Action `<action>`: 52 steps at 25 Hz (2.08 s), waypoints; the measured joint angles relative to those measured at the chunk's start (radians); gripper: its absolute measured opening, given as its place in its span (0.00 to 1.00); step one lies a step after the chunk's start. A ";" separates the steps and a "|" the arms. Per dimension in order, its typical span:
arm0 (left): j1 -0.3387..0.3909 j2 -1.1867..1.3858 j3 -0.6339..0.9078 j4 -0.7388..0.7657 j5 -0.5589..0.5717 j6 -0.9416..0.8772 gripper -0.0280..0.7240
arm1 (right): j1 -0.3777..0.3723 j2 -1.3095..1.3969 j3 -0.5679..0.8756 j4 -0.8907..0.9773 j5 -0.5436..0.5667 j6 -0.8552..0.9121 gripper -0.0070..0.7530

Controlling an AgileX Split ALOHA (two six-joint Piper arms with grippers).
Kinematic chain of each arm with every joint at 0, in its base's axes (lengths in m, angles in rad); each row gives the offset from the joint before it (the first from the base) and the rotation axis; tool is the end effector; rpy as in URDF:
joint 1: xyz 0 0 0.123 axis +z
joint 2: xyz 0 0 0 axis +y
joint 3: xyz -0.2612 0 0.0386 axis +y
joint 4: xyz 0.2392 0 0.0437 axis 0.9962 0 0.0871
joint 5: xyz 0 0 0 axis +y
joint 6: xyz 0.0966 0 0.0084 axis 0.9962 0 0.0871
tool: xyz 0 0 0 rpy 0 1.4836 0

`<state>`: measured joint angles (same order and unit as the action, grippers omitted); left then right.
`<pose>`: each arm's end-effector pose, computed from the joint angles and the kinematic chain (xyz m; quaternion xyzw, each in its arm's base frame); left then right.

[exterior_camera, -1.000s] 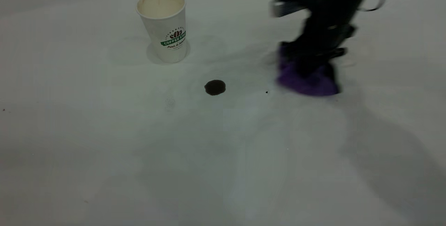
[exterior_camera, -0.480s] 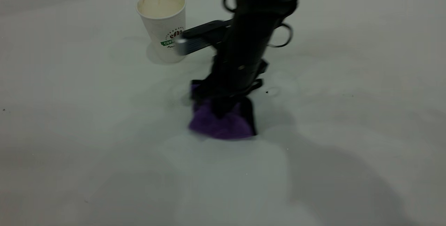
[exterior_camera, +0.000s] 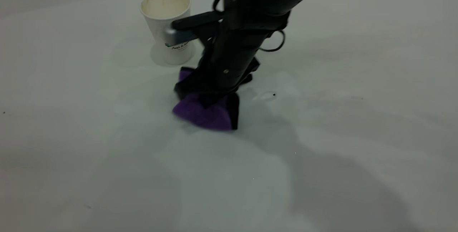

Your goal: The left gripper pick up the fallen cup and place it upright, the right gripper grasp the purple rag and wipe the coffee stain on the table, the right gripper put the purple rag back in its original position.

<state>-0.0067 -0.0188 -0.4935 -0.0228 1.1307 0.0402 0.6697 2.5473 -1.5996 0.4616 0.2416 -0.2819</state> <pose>0.0087 -0.0021 0.2629 0.0213 0.8676 -0.0030 0.4968 0.3532 0.2929 -0.0164 -0.2530 0.9348 0.1464 0.2016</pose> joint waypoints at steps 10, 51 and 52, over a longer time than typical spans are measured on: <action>0.000 0.000 0.000 0.000 0.000 0.001 0.36 | -0.246 0.010 -0.001 0.010 0.013 0.069 0.07; 0.000 0.000 0.000 0.000 0.000 0.000 0.36 | -0.619 -1.100 0.184 -0.344 0.988 0.116 0.94; 0.000 0.000 0.000 0.000 0.000 0.000 0.36 | -0.607 -1.160 0.244 -0.344 0.991 0.128 0.93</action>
<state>-0.0067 -0.0188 -0.4935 -0.0228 1.1307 0.0402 0.0632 1.3877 -1.3554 0.1173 1.2322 -0.1542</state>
